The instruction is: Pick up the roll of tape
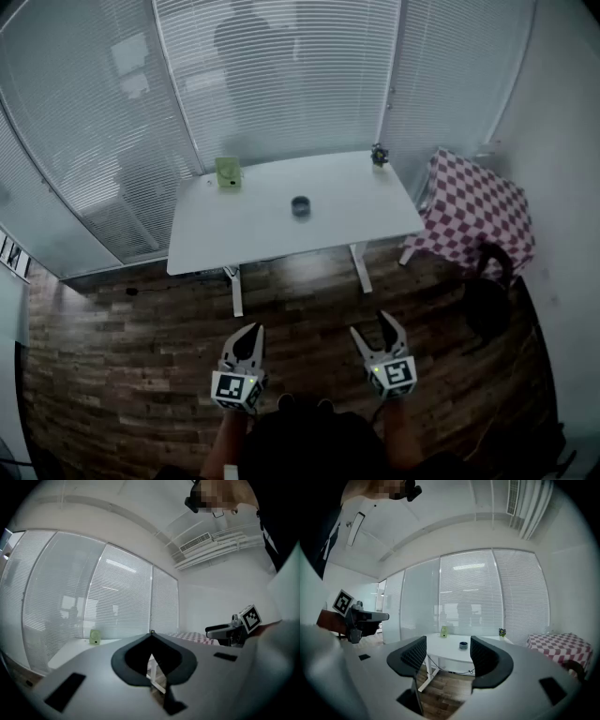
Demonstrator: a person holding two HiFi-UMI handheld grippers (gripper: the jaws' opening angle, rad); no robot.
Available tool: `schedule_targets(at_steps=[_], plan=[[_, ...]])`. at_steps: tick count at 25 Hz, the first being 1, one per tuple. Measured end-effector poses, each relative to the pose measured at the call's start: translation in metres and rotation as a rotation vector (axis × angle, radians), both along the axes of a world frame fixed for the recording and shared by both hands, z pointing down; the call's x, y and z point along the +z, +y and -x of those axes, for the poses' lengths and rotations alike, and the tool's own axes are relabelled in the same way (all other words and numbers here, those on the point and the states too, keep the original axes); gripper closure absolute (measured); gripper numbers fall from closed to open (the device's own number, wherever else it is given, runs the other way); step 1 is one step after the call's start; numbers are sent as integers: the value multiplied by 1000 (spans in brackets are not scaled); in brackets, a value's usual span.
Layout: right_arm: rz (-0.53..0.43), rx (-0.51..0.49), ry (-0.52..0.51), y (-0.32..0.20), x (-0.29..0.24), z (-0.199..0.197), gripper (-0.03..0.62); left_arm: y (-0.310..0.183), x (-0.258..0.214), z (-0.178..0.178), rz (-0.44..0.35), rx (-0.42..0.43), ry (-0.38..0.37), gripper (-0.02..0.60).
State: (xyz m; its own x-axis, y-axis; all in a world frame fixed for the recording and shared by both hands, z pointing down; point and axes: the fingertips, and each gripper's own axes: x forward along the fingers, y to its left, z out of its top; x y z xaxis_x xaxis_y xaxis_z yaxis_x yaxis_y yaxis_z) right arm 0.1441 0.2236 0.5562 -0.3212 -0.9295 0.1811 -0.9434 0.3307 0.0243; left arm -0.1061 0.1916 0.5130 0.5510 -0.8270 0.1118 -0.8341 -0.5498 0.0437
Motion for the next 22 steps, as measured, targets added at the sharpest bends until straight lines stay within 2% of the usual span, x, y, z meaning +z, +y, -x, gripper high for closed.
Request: schedule_targets(at_steps=[7, 11, 15, 22], plan=[[30, -13, -2, 7, 5, -2, 322, 8, -1, -5, 1, -2, -10, 575], [37, -32, -9, 14, 5, -3, 322, 17, 4, -13, -18, 17, 10, 575], [-8, -18, -52, 21, 0, -15, 321, 25, 0, -19, -6, -1, 2, 575], [-27, -3, -23, 27, 1, -22, 319, 41, 6, -27, -5, -11, -21, 575]])
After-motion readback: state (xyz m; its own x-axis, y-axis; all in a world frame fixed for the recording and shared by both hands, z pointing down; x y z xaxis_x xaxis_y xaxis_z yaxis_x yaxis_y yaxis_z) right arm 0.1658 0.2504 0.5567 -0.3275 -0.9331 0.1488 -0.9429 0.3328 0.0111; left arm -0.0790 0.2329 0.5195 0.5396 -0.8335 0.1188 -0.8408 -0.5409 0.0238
